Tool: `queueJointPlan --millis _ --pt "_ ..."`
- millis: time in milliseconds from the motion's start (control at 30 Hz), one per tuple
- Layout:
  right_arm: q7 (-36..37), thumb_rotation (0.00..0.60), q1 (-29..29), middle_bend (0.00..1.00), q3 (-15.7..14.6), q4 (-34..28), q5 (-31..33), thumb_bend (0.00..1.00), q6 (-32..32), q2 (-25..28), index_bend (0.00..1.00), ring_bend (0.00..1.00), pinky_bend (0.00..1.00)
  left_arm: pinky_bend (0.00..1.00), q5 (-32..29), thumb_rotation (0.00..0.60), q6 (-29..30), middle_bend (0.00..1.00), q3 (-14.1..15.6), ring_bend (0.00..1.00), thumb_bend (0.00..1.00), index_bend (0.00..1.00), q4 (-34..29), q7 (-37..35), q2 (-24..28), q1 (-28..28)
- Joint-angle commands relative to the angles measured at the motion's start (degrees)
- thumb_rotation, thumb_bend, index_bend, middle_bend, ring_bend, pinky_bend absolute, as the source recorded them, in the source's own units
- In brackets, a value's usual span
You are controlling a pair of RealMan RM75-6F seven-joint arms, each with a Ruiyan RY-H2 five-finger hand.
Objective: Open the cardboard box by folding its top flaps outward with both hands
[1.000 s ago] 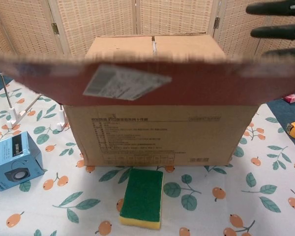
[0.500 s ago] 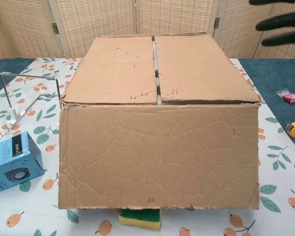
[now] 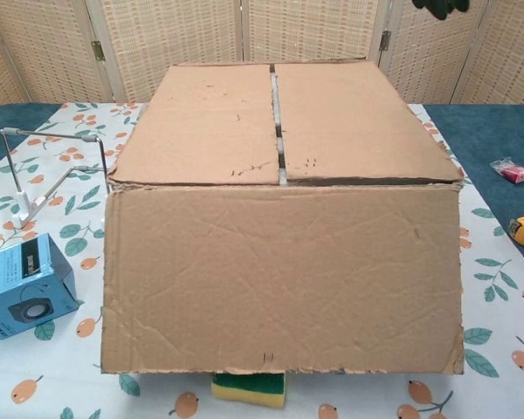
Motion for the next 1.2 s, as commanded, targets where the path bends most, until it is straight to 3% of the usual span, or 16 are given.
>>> queueJointPlan --millis 33,133,233,400,533,700,900,1200 --pt "-15.06 0.166 10.12 0.57 3.67 1.44 14.57 0.37 -8.13 -3.38 0.56 0.56 0.34 0.00 -0.04 0.600 0.02 0.00 -0.07 0.00 0.50 0.00 0.11 -0.66 0.16 0.04" --pt "-21.33 0.117 13.68 0.54 2.29 1.53 20.06 0.37 -9.44 -5.03 0.56 0.54 0.30 0.00 0.13 0.600 0.20 0.00 0.00 0.00 0.50 0.00 0.30 -1.57 0.35 0.17" --pt "-26.85 0.111 16.76 0.52 0.79 1.97 24.10 0.37 -9.09 -7.40 0.56 0.52 0.28 0.00 0.40 0.600 0.31 0.00 0.01 0.00 0.49 0.00 0.43 -2.26 0.53 0.17" --pt "-34.34 0.077 20.44 0.50 -1.70 2.44 27.21 0.37 -7.39 -11.87 0.56 0.50 0.27 0.00 0.56 0.600 0.77 0.00 -0.06 0.00 0.49 0.00 0.63 -3.13 0.69 0.37" --pt "-41.34 0.011 21.60 0.47 -4.14 2.91 24.01 0.37 -3.65 -14.88 0.56 0.48 0.25 0.00 0.68 0.600 1.16 0.00 -0.01 0.00 0.50 0.00 0.96 -3.88 0.81 0.63" --pt "-46.09 0.000 19.87 0.42 -6.18 4.14 15.19 0.37 1.29 -17.09 0.56 0.45 0.22 0.00 0.43 0.600 1.16 0.00 -0.11 0.00 0.50 0.00 1.16 -4.03 0.79 0.73" --pt "-43.44 0.000 18.17 0.33 -6.69 7.39 10.73 0.37 0.45 -19.39 0.56 0.38 0.14 0.00 0.77 0.600 1.24 0.00 -0.18 0.00 0.50 0.00 1.09 -3.82 0.59 0.60" --pt "-36.09 0.000 17.30 0.32 -5.51 14.37 6.33 0.37 -3.68 -22.96 0.56 0.32 0.09 0.00 0.43 0.600 0.62 0.00 -0.44 0.00 0.49 0.00 1.64 -4.77 0.63 0.26"
